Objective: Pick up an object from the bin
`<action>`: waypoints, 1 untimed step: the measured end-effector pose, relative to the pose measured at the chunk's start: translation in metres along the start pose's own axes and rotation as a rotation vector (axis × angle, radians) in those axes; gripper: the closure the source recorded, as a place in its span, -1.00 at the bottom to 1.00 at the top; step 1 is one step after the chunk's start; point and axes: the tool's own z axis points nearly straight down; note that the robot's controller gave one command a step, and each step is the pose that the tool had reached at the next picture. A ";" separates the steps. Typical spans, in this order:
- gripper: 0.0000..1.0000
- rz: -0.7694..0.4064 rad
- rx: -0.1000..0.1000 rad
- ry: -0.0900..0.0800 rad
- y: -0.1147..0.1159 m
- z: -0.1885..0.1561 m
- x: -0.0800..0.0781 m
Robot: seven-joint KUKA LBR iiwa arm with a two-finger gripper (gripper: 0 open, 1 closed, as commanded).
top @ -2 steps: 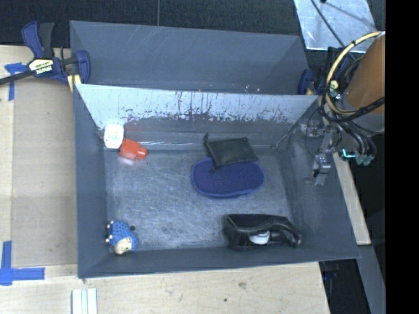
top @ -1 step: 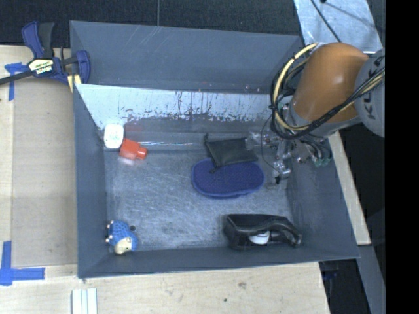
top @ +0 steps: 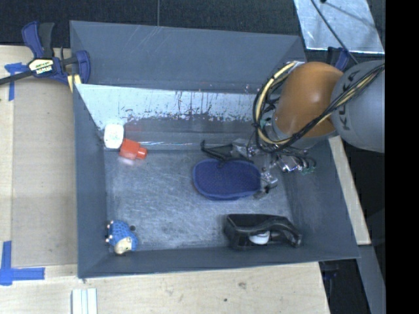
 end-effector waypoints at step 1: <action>1.00 -0.001 0.002 -0.004 -0.001 -0.002 -0.001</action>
Offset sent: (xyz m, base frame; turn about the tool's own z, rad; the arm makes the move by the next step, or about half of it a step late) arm 0.0000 0.0000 0.0000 0.0000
